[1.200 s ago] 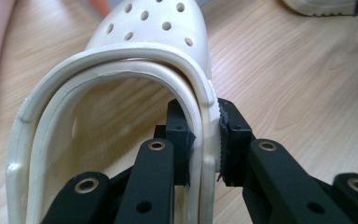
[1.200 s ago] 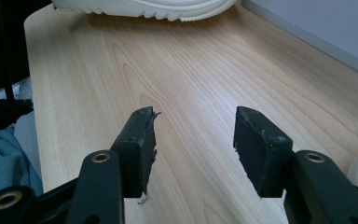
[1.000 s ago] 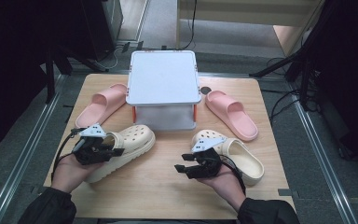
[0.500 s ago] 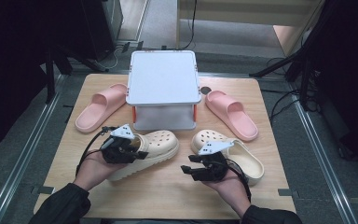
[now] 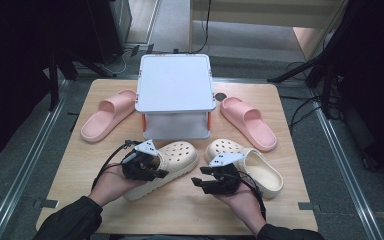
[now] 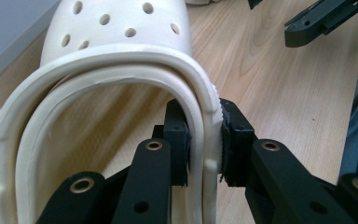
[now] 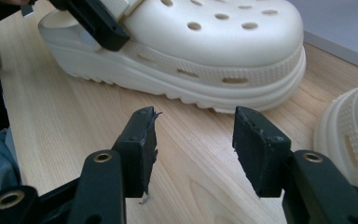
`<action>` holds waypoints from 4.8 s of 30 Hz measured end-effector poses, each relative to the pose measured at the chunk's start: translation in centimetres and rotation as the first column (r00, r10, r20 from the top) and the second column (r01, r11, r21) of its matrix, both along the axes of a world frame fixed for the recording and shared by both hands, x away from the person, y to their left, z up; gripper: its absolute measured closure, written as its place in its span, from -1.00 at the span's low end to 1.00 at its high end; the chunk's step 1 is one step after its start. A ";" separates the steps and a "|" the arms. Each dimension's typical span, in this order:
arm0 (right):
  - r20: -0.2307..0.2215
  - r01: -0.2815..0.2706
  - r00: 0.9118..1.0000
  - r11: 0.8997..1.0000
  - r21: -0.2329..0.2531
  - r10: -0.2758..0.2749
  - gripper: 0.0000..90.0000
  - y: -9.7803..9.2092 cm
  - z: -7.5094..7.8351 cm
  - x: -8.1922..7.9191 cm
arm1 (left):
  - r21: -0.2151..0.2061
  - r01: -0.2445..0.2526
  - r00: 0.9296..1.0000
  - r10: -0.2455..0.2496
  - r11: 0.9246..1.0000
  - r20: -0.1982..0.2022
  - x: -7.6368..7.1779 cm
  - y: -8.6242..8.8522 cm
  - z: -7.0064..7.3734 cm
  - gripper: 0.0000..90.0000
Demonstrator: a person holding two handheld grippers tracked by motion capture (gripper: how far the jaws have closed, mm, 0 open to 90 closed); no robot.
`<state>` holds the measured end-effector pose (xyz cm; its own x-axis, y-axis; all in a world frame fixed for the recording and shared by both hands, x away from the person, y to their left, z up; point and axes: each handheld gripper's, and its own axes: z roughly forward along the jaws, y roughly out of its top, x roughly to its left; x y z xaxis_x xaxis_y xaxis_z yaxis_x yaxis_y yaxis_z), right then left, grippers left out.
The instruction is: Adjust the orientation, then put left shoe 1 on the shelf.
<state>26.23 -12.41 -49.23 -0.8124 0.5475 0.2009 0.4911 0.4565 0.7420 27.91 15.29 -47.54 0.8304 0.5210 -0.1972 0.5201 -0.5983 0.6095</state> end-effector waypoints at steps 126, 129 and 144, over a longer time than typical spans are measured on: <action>-0.048 0.079 0.996 0.992 0.103 -0.075 0.17 3.4 3.7 2.2 | -0.218 -0.226 0.974 0.214 0.949 -0.075 4.0 7.6 6.3 0.74; -0.048 0.078 0.996 0.993 0.089 -0.074 0.11 3.7 3.3 1.7 | -0.244 -0.213 0.977 0.203 0.946 -0.064 5.0 7.6 7.2 0.75; -0.079 0.119 0.990 0.993 0.024 -0.117 -0.01 4.8 1.1 0.5 | -0.201 -0.205 0.979 0.205 0.958 -0.022 9.7 7.2 10.9 0.87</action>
<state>26.69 -7.57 -48.12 -0.7238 0.6315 0.2780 0.5968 0.3708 0.7116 37.59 22.46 -36.65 0.7099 0.6292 -0.3166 0.6195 -0.3438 0.7057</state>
